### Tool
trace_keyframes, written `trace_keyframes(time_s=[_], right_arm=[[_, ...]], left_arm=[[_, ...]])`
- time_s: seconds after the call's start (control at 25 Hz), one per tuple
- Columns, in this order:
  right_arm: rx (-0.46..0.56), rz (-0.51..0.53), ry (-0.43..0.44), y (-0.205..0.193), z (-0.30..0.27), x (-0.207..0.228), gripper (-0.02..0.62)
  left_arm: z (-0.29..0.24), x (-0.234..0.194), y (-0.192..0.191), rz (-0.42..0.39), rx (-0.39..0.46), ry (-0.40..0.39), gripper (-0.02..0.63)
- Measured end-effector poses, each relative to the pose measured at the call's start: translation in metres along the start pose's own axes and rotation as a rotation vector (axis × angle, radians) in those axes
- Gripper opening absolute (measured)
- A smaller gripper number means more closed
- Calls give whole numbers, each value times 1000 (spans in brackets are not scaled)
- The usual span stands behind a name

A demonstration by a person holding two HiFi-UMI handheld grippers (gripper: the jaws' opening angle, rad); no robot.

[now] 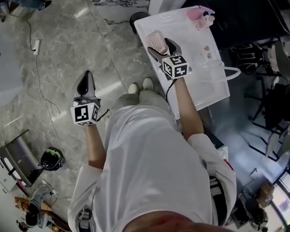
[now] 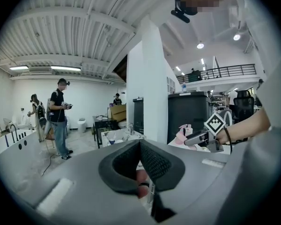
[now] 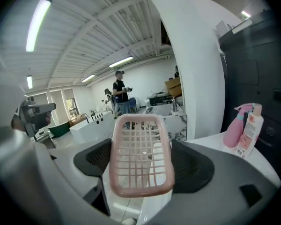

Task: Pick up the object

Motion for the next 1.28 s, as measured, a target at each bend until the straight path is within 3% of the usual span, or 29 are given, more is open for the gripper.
trace_keyframes(time_s=[0.4, 0.68, 1.28], right_arm=[[174, 128, -17, 54, 59, -53, 402], [238, 271, -62, 89, 94, -80, 402], [472, 404, -162, 149, 171, -110, 402]], left_arm=[[-15, 21, 15, -8, 49, -108, -3], [-32, 36, 38, 0, 109, -164, -3], [-44, 60, 88, 32, 212, -249, -3]])
Point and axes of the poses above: the fingertips, and each gripper's own axes: z backward along the fingers, x to its right, y out of its top, the point moved 6 cm from there along z, backward along the fingers, and after that the axes turned 12 degrees about y, right-handed, at the moved point
